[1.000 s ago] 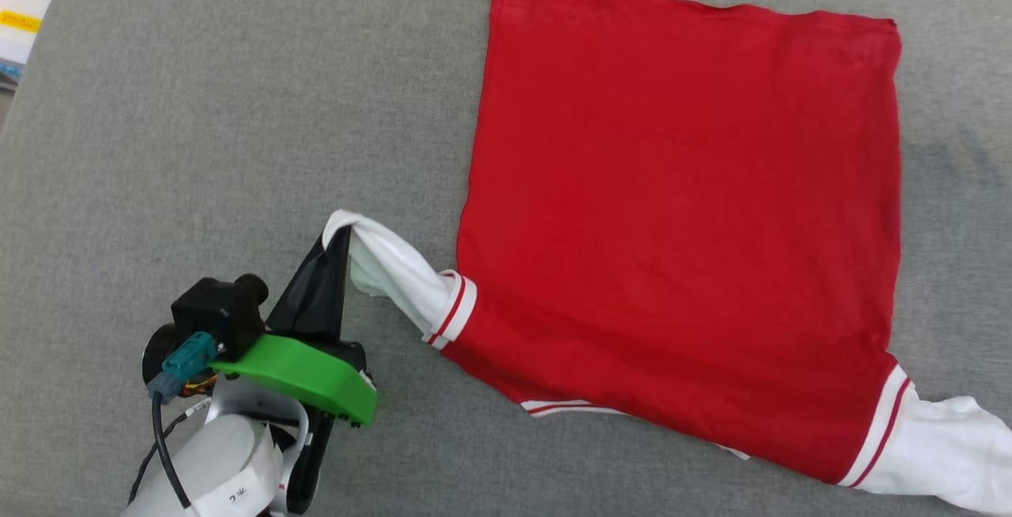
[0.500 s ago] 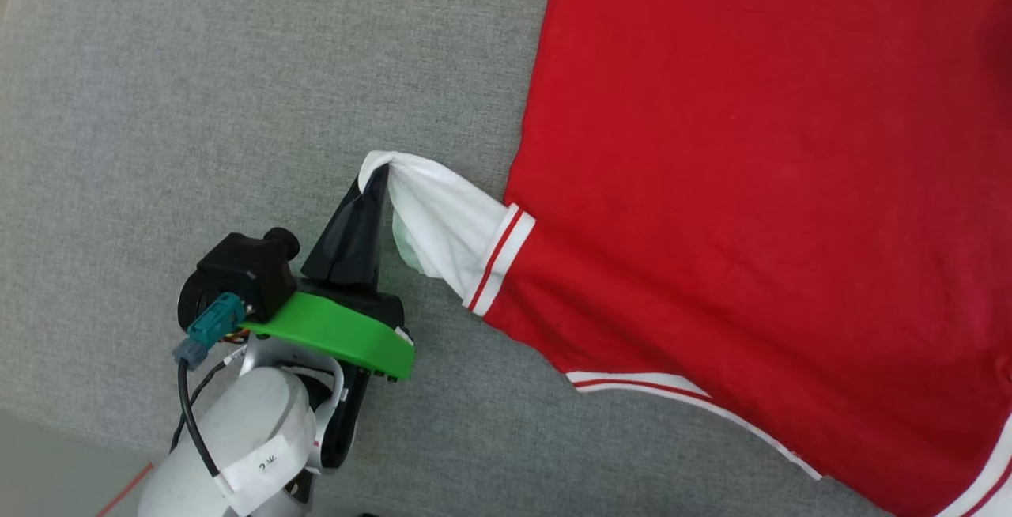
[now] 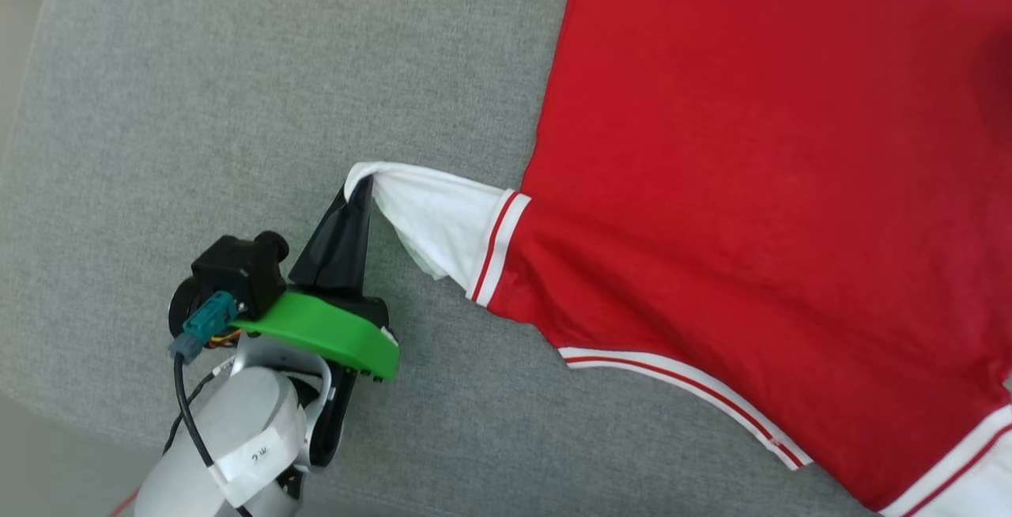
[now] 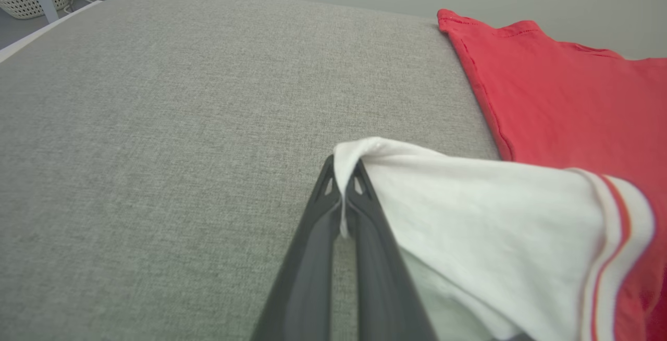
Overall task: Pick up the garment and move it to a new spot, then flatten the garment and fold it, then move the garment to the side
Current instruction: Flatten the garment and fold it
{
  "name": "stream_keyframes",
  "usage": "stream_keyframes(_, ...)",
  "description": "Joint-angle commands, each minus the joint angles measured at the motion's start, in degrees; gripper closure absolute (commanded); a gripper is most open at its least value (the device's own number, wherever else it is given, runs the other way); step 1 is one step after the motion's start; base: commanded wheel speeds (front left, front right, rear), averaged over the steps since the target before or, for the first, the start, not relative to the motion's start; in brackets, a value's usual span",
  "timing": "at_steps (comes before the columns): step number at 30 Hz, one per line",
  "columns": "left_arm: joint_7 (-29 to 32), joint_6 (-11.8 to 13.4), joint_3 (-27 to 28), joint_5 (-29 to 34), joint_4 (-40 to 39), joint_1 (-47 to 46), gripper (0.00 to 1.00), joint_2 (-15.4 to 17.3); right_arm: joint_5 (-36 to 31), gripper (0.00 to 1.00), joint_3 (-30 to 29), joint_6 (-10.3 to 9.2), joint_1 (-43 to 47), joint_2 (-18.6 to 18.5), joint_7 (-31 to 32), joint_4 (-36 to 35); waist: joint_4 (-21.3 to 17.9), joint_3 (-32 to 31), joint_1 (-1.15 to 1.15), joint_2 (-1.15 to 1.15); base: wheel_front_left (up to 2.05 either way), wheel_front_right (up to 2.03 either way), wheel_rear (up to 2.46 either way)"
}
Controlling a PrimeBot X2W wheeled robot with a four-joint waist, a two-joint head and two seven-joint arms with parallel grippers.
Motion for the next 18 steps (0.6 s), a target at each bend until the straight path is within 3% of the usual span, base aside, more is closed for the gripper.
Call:
stream_keyframes(1,-0.31,-0.28,0.38,0.55,0.44,1.13,1.00,0.19,1.13,1.00,0.61,-0.02,1.25,-0.93,-2.12,-0.91,-2.33,-4.23,-0.01,0.00,0.00,0.00,0.00)
stream_keyframes(10,-0.34,0.46,1.90,-0.28,1.69,7.07,1.00,1.93,8.06,1.00,4.84,-0.02,12.65,-10.25,-11.40,-12.84,-6.87,-13.96,-0.01,0.00,0.00,0.00,0.00)
stream_keyframes(15,-0.30,1.45,2.50,-0.87,1.10,10.53,1.00,2.97,11.41,1.00,2.77,-0.02,25.00,-15.46,-15.16,-19.61,-9.62,-17.61,-0.01,0.00,0.00,0.00,0.00)
stream_keyframes(18,-0.23,2.10,2.85,-1.15,0.55,12.27,1.00,3.56,12.61,1.00,-0.11,-0.02,32.96,-16.45,-17.21,-22.16,-11.32,-18.96,-0.01,0.00,0.00,0.00,0.00)
